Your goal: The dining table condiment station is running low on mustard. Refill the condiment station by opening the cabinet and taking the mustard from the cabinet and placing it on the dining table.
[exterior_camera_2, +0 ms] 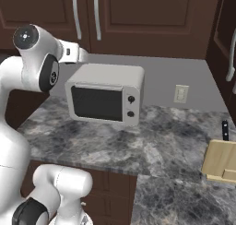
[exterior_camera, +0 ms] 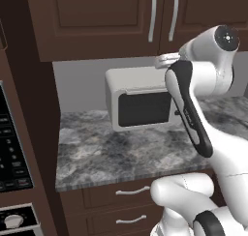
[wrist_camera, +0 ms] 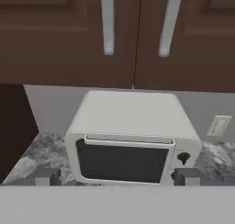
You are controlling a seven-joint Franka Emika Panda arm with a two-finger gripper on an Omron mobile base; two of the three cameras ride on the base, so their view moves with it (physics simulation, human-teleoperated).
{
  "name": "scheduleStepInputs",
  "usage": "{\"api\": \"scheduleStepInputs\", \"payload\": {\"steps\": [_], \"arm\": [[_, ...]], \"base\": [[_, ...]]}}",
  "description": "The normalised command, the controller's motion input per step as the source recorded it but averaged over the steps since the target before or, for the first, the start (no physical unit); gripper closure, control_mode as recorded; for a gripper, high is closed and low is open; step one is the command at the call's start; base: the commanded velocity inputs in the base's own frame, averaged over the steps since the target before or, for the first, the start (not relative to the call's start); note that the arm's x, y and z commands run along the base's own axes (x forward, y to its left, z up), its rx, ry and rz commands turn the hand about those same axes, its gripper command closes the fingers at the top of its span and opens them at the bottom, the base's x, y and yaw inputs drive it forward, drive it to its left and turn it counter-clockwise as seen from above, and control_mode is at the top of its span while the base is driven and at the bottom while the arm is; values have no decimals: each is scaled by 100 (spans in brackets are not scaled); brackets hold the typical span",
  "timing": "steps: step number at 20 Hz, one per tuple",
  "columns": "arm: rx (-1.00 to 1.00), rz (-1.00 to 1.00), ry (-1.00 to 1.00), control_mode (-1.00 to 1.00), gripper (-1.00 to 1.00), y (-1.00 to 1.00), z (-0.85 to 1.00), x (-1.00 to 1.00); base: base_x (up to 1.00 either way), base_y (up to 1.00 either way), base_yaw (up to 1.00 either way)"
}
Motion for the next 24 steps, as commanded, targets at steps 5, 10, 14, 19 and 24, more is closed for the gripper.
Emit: {"api": "scheduleStepInputs", "payload": {"steps": [5,10,14,19,24], "arm": [[0,0,-21,-100,-100,0,83,0],[4,0,-20,-100,-100,0,64,4],[5,0,-15,-100,-100,15,46,22],[0,0,-2,-100,-100,17,26,31],[0,0,4,-100,-100,3,1,56]], "base": [[0,0,0],[0,0,0],[0,0,0],[0,0,0],[0,0,0]]}}
